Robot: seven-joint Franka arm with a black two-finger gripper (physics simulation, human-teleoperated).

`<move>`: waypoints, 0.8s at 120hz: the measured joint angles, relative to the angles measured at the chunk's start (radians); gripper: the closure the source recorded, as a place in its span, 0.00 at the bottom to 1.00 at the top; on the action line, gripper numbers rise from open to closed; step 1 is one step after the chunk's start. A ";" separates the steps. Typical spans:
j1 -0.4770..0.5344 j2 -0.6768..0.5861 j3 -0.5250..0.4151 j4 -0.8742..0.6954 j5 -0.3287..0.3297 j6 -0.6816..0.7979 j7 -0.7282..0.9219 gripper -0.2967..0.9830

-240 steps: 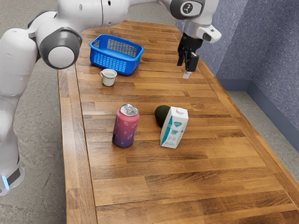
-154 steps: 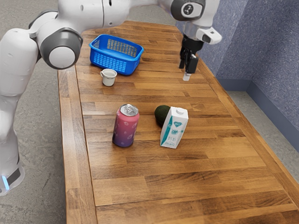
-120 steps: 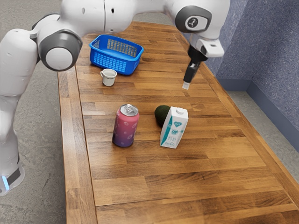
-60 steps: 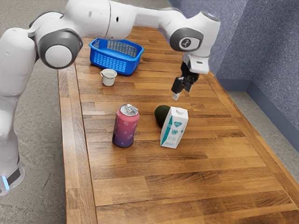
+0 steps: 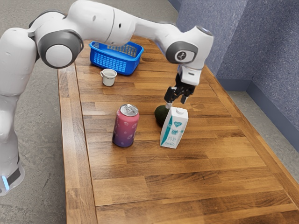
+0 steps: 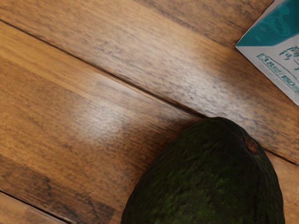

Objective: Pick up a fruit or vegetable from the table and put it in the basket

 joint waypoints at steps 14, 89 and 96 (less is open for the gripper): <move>-0.001 -0.010 0.000 -0.013 -0.008 0.007 0.022 0.23; -0.006 -0.070 0.000 -0.146 -0.018 0.089 0.081 0.23; -0.006 -0.066 0.000 -0.150 -0.020 0.096 0.083 0.23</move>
